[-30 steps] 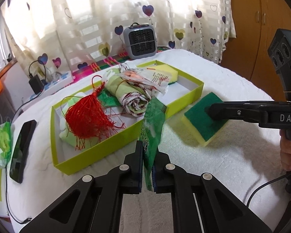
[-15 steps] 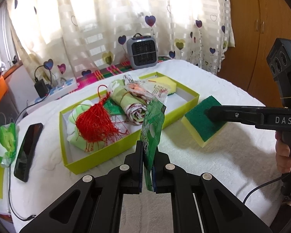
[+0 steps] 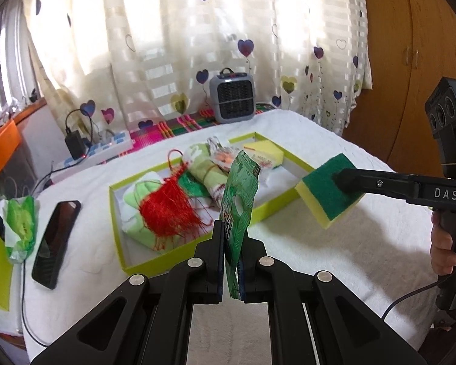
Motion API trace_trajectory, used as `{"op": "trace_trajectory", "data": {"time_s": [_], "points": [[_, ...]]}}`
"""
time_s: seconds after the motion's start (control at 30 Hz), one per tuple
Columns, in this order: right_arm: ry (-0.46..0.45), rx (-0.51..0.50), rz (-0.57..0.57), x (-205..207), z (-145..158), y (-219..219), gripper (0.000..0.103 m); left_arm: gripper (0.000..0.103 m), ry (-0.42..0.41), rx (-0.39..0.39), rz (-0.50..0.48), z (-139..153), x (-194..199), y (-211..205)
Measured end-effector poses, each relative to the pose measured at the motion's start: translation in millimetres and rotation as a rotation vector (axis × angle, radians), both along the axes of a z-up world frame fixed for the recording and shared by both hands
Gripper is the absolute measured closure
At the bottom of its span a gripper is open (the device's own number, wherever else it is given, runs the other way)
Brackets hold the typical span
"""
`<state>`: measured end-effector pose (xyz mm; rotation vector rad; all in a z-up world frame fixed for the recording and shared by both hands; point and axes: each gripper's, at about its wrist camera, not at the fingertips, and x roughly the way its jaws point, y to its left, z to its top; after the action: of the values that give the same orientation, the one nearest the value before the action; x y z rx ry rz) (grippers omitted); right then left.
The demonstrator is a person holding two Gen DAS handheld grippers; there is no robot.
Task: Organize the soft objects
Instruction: 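Carry the green packet with the left tool while the right tool carries the scrub sponge to the box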
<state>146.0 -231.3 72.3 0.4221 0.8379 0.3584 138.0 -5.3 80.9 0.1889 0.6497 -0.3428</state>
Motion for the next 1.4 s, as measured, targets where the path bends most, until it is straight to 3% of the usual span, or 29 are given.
{"op": "trace_trajectory", "data": {"time_s": [0.7, 1.1, 1.4], "points": [[-0.018, -0.004, -0.016, 32.8, 9.0, -1.1, 0.074, 0.096, -0.046, -0.036, 0.027, 31.4, 36.5, 16.2], [0.004, -0.013, -0.067, 77.3, 3.2, -10.6, 0.074, 0.096, -0.018, -0.036, 0.075, 27.5, 83.9, 30.0], [0.076, -0.038, -0.017, 96.7, -17.0, -6.8, 0.074, 0.096, 0.032, 0.006, 0.093, 3.7, 107.0, 29.1]]}}
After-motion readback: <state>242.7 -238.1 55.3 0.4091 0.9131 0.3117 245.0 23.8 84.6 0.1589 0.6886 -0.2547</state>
